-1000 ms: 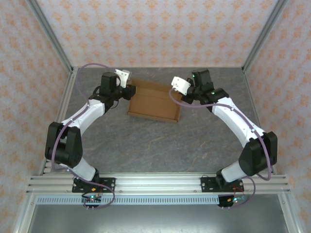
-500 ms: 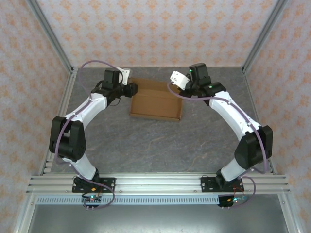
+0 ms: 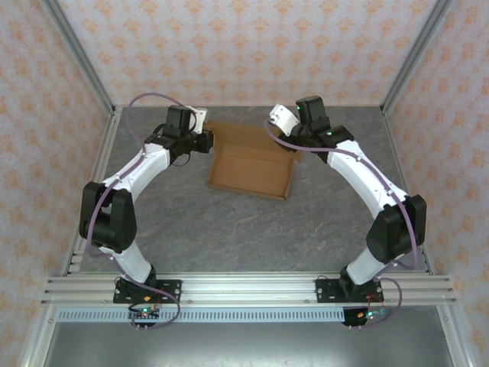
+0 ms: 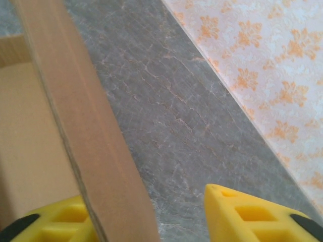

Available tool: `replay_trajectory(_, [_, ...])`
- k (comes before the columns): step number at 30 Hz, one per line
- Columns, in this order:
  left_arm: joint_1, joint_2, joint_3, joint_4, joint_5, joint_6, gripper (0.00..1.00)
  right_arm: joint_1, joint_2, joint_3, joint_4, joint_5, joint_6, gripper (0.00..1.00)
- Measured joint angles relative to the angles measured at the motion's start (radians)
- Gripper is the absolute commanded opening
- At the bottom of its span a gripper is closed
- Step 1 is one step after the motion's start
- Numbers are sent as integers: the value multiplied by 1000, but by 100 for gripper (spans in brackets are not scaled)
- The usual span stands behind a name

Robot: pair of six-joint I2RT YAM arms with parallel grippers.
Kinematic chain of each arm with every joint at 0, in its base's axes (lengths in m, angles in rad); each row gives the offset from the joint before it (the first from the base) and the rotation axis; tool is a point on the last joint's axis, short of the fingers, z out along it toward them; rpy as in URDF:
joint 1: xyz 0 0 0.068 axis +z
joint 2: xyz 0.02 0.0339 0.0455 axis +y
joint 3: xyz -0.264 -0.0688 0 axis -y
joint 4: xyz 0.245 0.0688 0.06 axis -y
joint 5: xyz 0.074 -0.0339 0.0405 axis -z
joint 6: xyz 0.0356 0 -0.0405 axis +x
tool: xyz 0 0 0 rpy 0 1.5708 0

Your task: Fold the paper box

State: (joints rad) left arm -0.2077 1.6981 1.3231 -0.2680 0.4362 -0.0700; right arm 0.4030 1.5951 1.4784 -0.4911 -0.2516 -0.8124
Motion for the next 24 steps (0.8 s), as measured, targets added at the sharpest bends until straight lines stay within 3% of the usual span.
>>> replay_trajectory(4, [0, 0, 0, -10, -3, 13, 3, -14, -34, -1, 12, 30, 87, 62])
replay_trajectory(11, [0, 2, 0, -25, -12, 19, 3, -104, -211, -105, 87, 42, 268, 67])
replay_trajectory(17, [0, 2, 4, -32, -19, 27, 2, -206, -369, -382, 264, -5, 413, 68])
replay_trajectory(24, [0, 3, 6, -37, -23, 45, 2, -245, -299, -671, 554, -170, 464, 66])
